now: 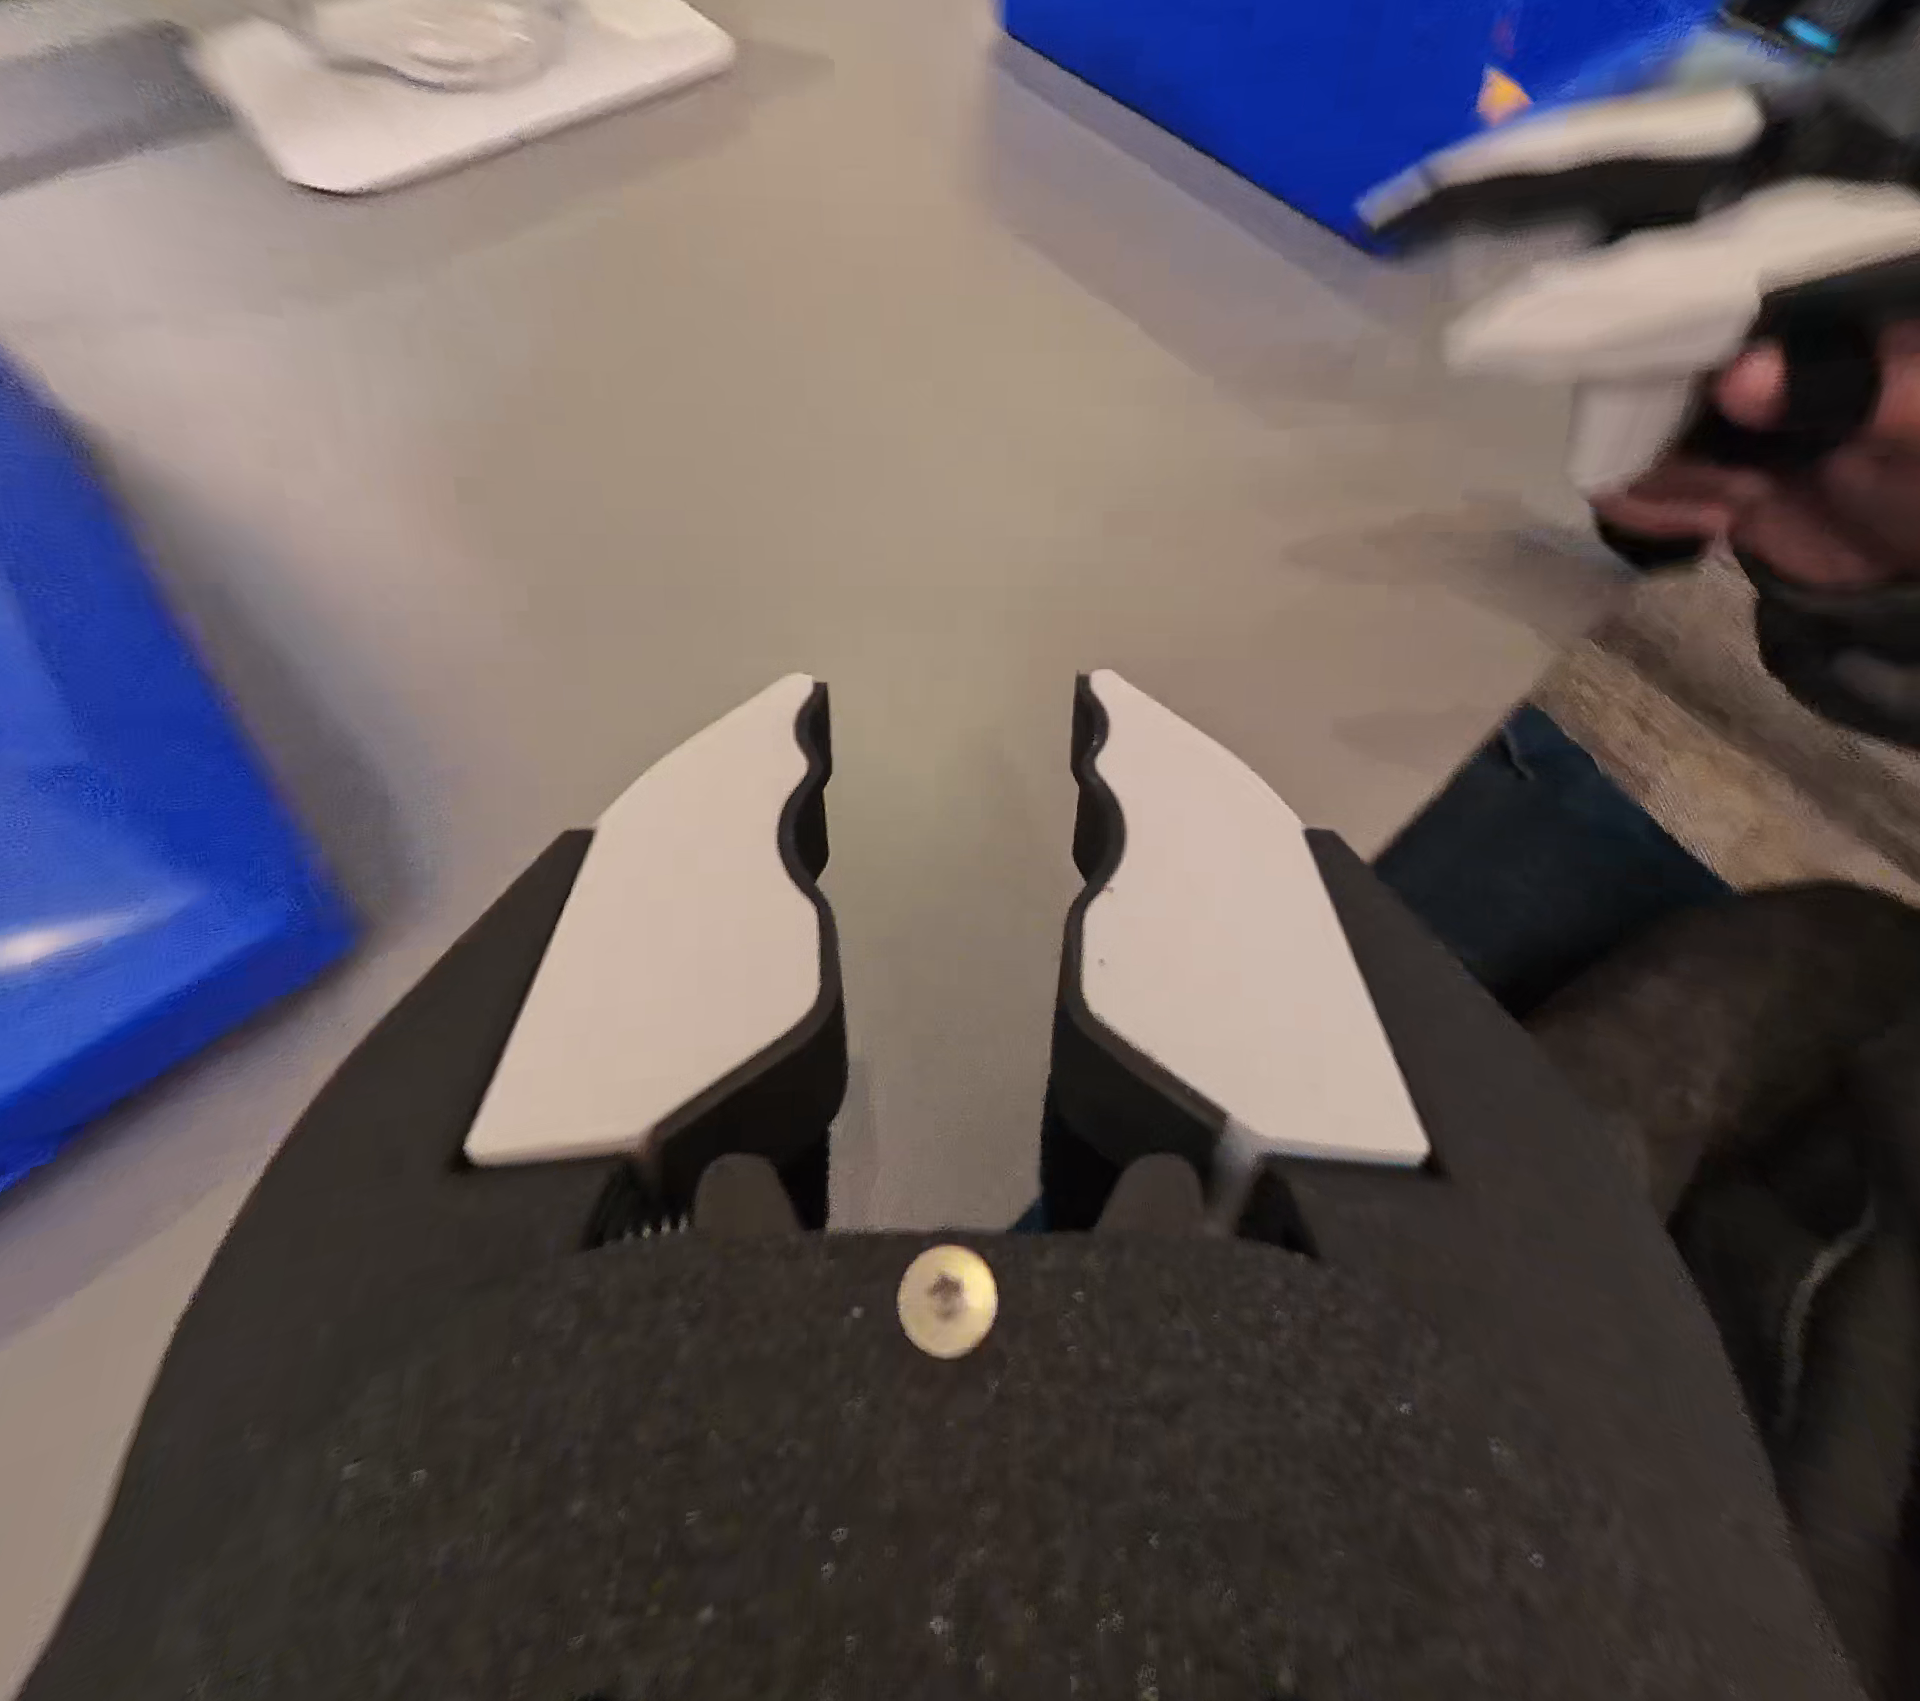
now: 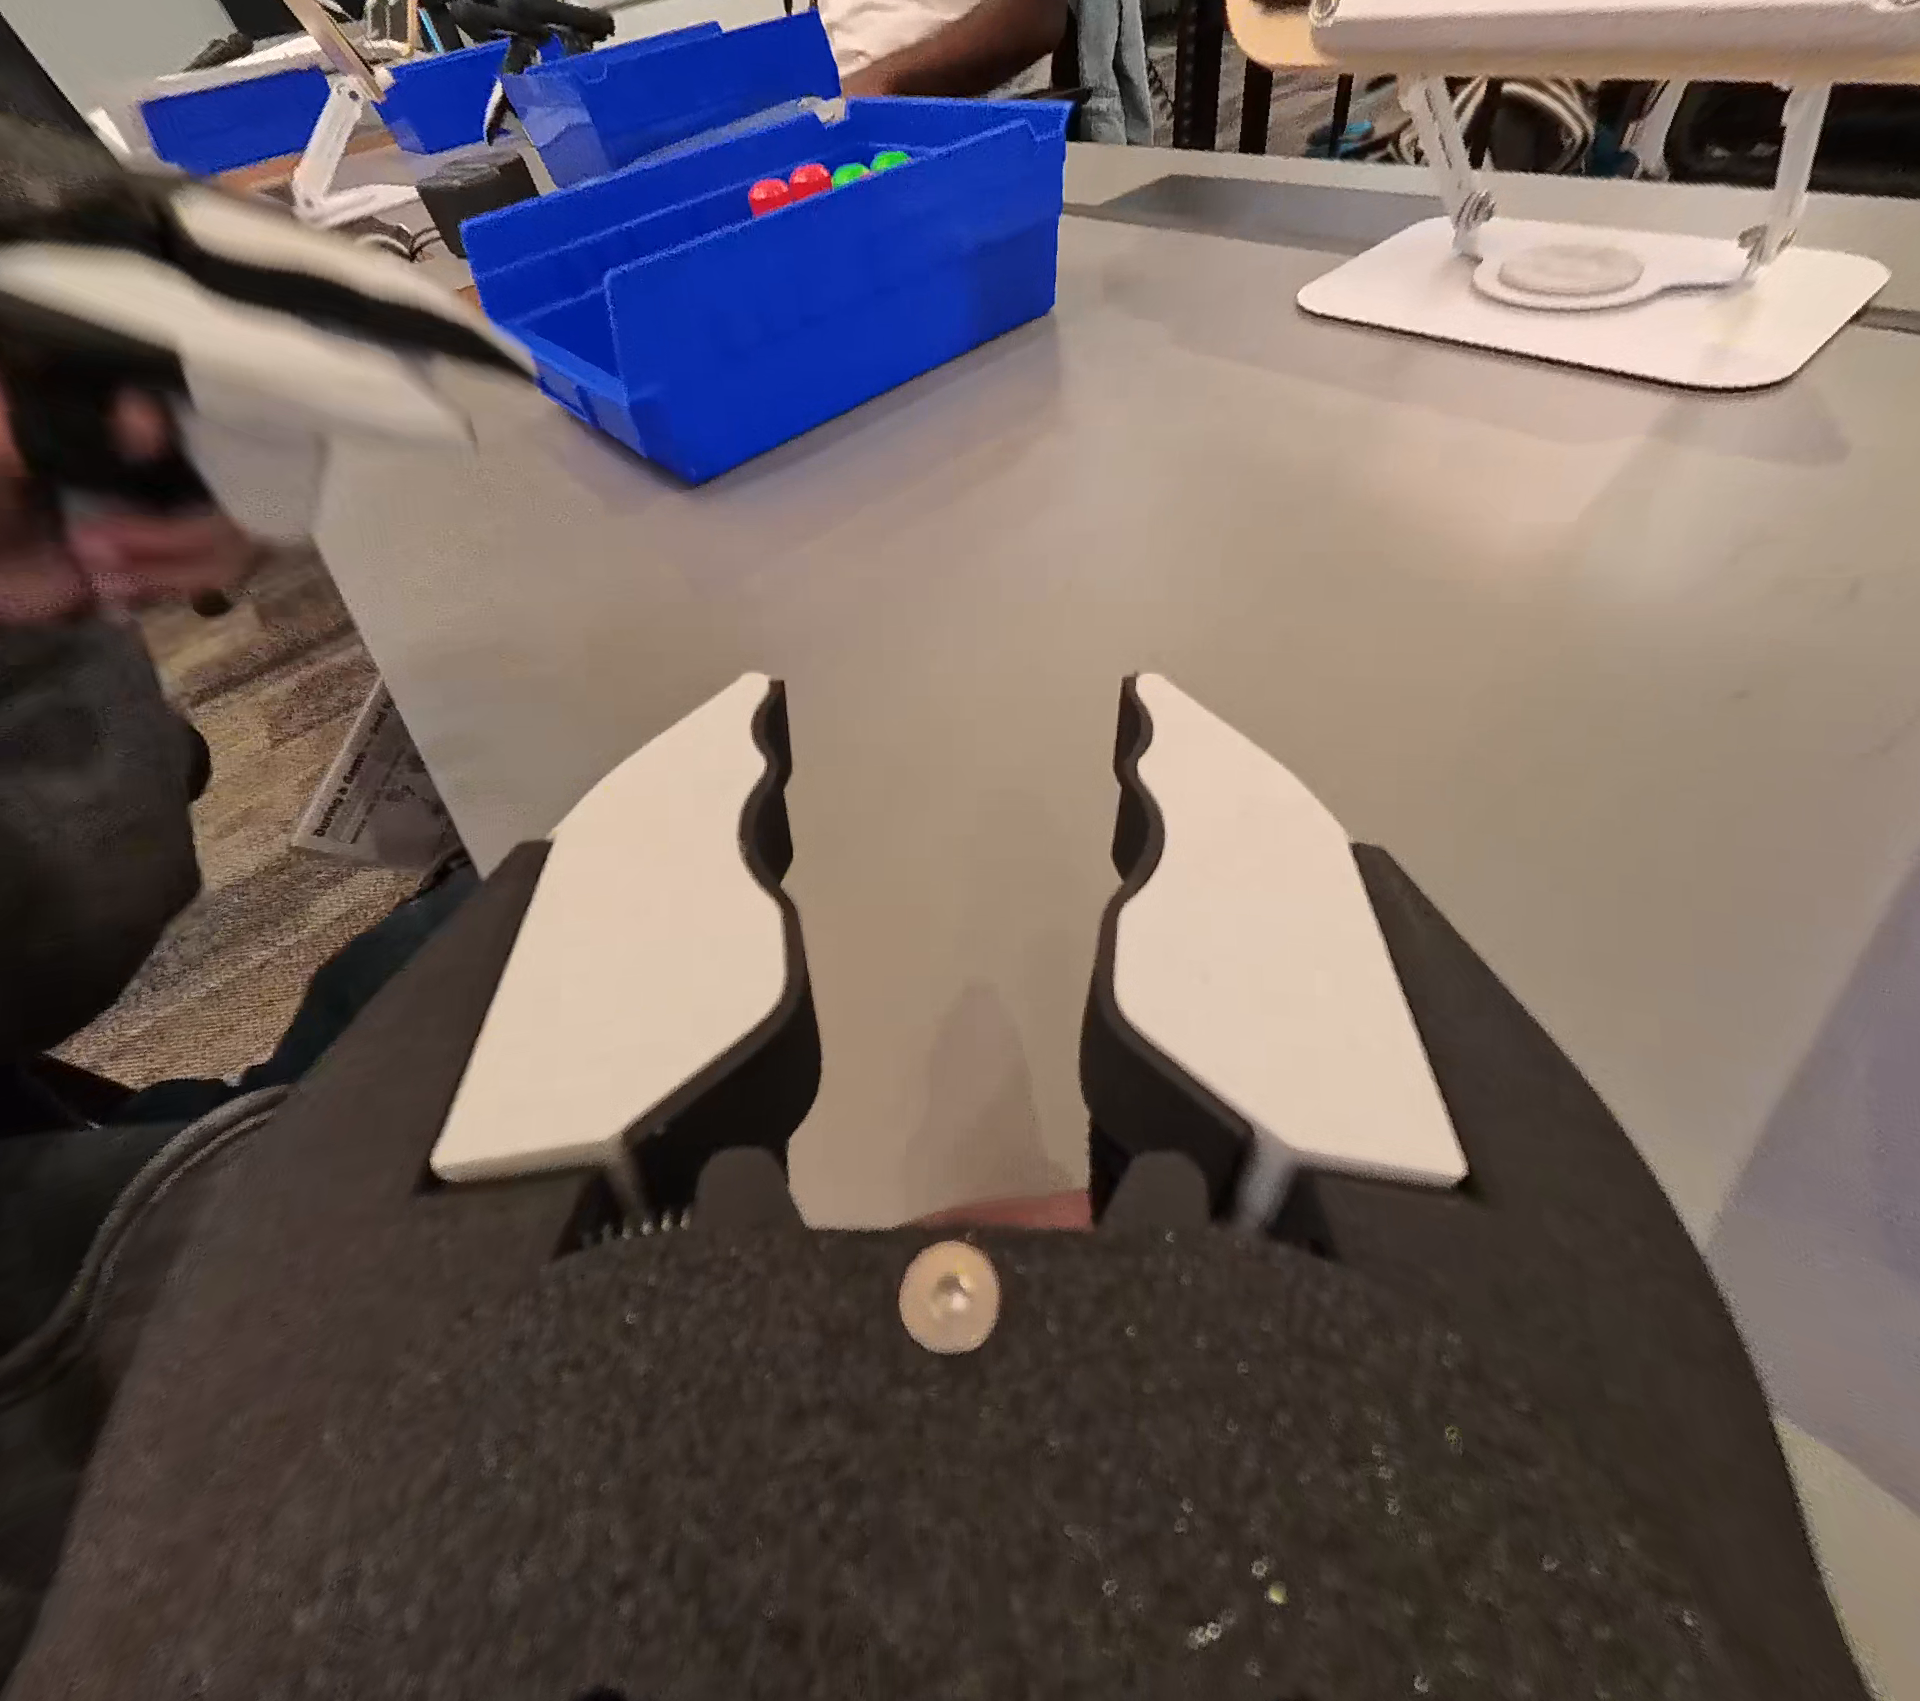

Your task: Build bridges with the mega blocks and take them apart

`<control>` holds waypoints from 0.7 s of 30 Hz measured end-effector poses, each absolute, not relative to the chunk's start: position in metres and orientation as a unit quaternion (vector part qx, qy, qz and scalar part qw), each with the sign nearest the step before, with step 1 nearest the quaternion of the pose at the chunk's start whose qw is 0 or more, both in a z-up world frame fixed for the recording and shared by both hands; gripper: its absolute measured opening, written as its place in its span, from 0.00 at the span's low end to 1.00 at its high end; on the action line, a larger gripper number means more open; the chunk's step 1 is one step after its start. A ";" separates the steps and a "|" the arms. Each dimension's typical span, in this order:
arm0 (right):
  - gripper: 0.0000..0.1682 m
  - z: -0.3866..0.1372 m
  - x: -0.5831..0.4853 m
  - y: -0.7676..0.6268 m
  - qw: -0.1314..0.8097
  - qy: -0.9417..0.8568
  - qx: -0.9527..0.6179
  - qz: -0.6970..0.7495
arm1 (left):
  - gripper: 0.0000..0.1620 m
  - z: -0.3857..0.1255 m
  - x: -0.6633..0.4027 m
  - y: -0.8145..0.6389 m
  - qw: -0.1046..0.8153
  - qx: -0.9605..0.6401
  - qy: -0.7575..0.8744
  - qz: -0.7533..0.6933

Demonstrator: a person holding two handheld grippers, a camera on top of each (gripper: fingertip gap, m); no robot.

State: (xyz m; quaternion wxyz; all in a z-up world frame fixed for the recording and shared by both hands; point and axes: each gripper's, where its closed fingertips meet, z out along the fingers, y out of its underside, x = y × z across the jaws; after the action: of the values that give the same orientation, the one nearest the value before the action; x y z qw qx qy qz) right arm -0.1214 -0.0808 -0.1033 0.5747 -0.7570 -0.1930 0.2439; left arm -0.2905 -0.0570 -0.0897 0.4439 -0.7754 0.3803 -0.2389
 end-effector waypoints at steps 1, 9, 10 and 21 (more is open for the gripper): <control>0.36 -0.107 -0.121 -0.081 0.572 -0.197 -0.760 0.236 | 0.27 -0.075 -0.309 -0.042 0.452 -0.786 0.357 -0.225; 0.34 -0.109 -0.129 -0.080 0.573 -0.234 -0.756 0.211 | 0.31 -0.063 -0.442 0.109 0.340 -0.902 0.264 -0.026; 0.34 -0.110 -0.131 -0.079 0.570 -0.238 -0.757 0.212 | 0.31 -0.068 -0.445 0.128 0.327 -0.909 0.257 -0.030; 0.33 -0.120 -0.133 -0.083 0.566 -0.275 -0.759 0.167 | 0.31 -0.114 -0.489 0.252 0.254 -0.953 0.160 0.046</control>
State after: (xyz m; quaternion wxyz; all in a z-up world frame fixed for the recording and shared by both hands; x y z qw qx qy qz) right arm -0.1330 -0.0830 -0.1197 0.5663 -0.7589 -0.2746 0.1669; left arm -0.4888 0.2516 -0.1144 0.2538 -0.9528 0.1603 0.0455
